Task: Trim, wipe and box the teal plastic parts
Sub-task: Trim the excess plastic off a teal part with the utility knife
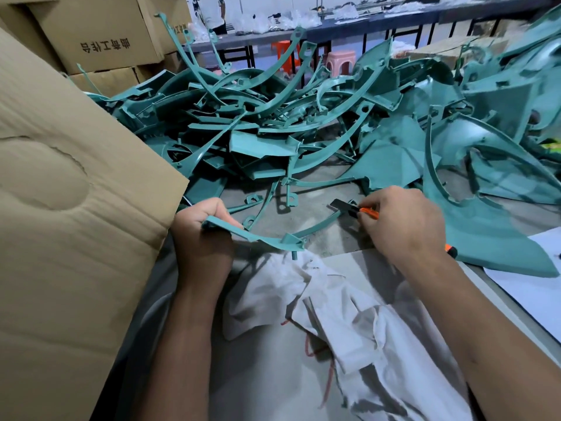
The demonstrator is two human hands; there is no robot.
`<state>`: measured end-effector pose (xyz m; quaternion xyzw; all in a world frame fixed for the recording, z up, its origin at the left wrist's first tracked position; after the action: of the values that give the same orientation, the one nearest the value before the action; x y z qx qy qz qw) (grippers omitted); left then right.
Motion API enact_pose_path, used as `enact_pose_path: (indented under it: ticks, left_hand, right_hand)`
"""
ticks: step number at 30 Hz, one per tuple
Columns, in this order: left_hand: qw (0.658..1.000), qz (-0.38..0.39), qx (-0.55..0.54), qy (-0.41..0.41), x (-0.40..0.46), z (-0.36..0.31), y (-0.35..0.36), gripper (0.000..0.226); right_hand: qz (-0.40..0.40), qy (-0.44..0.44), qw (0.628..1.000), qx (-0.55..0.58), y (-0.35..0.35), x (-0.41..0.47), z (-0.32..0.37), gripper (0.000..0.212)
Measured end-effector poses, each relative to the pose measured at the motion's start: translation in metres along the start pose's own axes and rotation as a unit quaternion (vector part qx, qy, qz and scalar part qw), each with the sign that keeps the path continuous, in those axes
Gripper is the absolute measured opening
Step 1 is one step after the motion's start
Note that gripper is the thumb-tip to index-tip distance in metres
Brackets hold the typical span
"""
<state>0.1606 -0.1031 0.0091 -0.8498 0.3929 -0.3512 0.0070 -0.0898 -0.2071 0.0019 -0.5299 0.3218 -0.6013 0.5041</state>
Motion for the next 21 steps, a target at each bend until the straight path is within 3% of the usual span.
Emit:
enact_pose_path:
  ticks: [8, 13, 18, 21]
  left_hand:
    - [0.999, -0.016, 0.036, 0.014, 0.002, 0.006, -0.003, 0.018]
    - [0.999, -0.036, 0.028, -0.018, 0.001, 0.004, -0.001, 0.015]
    - [0.996, -0.077, -0.018, -0.038, -0.001, -0.009, 0.003, 0.025]
    - [0.994, -0.096, -0.024, -0.045, 0.0, -0.009, 0.003, 0.028]
  right_hand:
    - [-0.111, 0.029, 0.993, 0.014, 0.001, 0.0, -0.001, 0.012]
    - [-0.058, 0.034, 0.998, 0.006, 0.008, 0.002, -0.001, 0.014]
    - [-0.097, 0.017, 0.995, 0.023, 0.006, -0.003, 0.003, 0.012]
    - [-0.076, 0.004, 0.997, 0.017, 0.009, -0.004, 0.007, 0.011]
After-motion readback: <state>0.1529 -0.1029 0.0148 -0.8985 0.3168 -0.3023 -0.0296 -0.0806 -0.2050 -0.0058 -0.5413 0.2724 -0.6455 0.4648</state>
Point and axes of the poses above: each hand's wrist, its own x-axis towards the middle knuckle, its own y-axis out of the palm, z = x × y, the point moved 2 cm from there along x, towards the middle knuckle, and after that the axes turned 3 degrees about y, right-handed, at the moved point
